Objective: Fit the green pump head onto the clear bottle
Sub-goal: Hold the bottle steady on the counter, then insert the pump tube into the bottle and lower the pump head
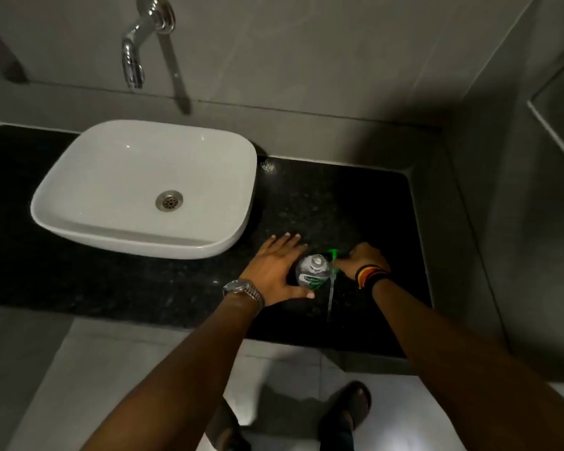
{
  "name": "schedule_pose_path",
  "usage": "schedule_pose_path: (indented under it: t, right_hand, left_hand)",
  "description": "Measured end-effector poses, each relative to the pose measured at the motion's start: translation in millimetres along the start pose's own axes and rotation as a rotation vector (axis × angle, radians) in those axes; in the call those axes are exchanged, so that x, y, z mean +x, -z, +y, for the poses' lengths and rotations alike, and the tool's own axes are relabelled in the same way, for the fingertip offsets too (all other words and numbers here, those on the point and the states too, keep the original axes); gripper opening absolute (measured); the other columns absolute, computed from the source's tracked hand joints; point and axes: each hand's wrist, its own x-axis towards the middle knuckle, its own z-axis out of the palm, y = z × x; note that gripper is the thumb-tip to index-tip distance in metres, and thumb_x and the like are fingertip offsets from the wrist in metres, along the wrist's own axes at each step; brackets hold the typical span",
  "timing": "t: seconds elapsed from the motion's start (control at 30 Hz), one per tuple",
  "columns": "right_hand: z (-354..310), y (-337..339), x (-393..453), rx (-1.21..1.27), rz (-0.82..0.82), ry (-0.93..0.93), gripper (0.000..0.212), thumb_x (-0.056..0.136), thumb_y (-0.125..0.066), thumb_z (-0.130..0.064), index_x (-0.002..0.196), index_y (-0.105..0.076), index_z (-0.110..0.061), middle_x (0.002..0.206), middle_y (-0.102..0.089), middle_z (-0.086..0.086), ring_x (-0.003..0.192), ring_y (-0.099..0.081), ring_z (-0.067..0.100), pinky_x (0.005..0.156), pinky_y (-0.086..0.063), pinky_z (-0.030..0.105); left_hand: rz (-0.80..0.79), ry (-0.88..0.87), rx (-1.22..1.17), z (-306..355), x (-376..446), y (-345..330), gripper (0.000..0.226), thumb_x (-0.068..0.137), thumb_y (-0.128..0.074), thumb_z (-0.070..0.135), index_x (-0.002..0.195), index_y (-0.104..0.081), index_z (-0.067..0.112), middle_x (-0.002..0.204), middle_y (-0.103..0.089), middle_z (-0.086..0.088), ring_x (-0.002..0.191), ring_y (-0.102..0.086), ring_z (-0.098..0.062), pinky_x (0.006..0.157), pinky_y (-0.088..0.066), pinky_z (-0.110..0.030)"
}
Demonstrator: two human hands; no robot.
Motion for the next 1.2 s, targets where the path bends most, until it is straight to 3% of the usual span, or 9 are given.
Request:
schedule_pose_path:
  t: [0.1,0.2,0.43,0.57,0.67,0.73,0.9,1.03,1.2]
  right_hand:
    - [-7,-2,3,0.043,-0.034,-0.035,0.049,0.076,-0.080,-0.041,0.114,-0.071,-0.011,0.118,-0.070,0.013,0.108,-0.066,0.032,0.090,-0.055,0.037]
    - [-16,-5,5,0.019,-0.049,-0.048,0.044,0.075,-0.080,-0.040,0.110,-0.072,-0.014,0.118,-0.070,0.011,0.107,-0.066,0.031,0.088,-0.055,0.035]
    - [-9,7,13,0.187,-0.068,-0.028,0.038,0.069,-0.080,-0.041,0.093,-0.072,-0.012,0.095,-0.069,0.007,0.096,-0.068,0.030,0.081,-0.055,0.035]
    - [8,39,-4,0.411,0.118,0.131,0.033,0.070,-0.074,-0.047,0.062,-0.066,-0.015,0.065,-0.067,0.001,0.077,-0.069,0.026,0.074,-0.055,0.038]
    - [18,57,-32,0.545,0.350,0.305,0.025,0.075,-0.071,-0.044,0.068,-0.069,-0.021,0.079,-0.069,0.004,0.074,-0.065,0.016,0.074,-0.057,0.037]
    - [19,68,-54,0.637,0.439,0.388,0.023,0.080,-0.074,-0.039,0.079,-0.071,-0.016,0.094,-0.062,0.003,0.076,-0.059,0.009,0.072,-0.052,0.025]
    - [9,71,-92,0.787,0.529,0.502,0.020,0.085,-0.074,-0.038,0.087,-0.068,-0.018,0.094,-0.056,-0.003,0.071,-0.053,0.005,0.062,-0.046,0.011]
    - [-1,58,-100,0.837,0.560,0.519,0.018,0.084,-0.075,-0.036,0.084,-0.068,-0.020,0.095,-0.056,-0.001,0.068,-0.051,0.005,0.063,-0.045,0.012]
    - [-5,41,-99,0.770,0.533,0.552,0.016,0.082,-0.075,-0.036,0.089,-0.069,-0.023,0.102,-0.053,-0.006,0.075,-0.056,0.010,0.068,-0.048,0.016]
  left_hand:
    - [-0.011,0.005,-0.070,3,3,-4,0.098,0.064,-0.076,0.072,0.145,-0.048,0.023,0.160,-0.033,-0.007,0.150,-0.022,-0.022,0.124,-0.009,-0.041]
    - [0.048,0.019,-0.140,8,6,-6,0.089,0.063,-0.079,0.068,0.138,-0.056,0.025,0.156,-0.042,-0.006,0.148,-0.028,-0.022,0.123,-0.016,-0.043]
    - [0.110,0.024,-0.199,11,9,-2,0.067,0.071,-0.075,0.064,0.127,-0.065,0.027,0.145,-0.055,0.000,0.141,-0.040,-0.020,0.119,-0.022,-0.041]
    - [0.089,0.038,-0.190,12,11,-2,0.064,0.075,-0.074,0.061,0.127,-0.066,0.026,0.143,-0.056,0.001,0.141,-0.039,-0.021,0.118,-0.021,-0.040]
    - [0.099,0.053,-0.200,15,8,-4,0.064,0.075,-0.073,0.062,0.127,-0.066,0.025,0.142,-0.056,0.001,0.140,-0.040,-0.022,0.118,-0.024,-0.043]
    - [0.113,0.070,-0.212,17,5,-6,0.065,0.075,-0.070,0.064,0.126,-0.066,0.025,0.141,-0.057,0.000,0.139,-0.042,-0.024,0.117,-0.026,-0.045]
    - [0.135,0.084,-0.190,18,1,-11,0.073,0.073,-0.056,0.074,0.128,-0.065,0.026,0.139,-0.059,-0.001,0.137,-0.043,-0.026,0.116,-0.026,-0.044]
    - [0.128,0.054,-0.139,20,1,-9,0.070,0.076,-0.061,0.072,0.129,-0.064,0.026,0.148,-0.052,-0.003,0.145,-0.032,-0.028,0.121,-0.013,-0.045]
    - [0.143,0.039,-0.101,20,1,-6,0.065,0.078,-0.065,0.068,0.131,-0.063,0.030,0.162,-0.028,-0.011,0.152,-0.013,-0.029,0.123,-0.005,-0.052]
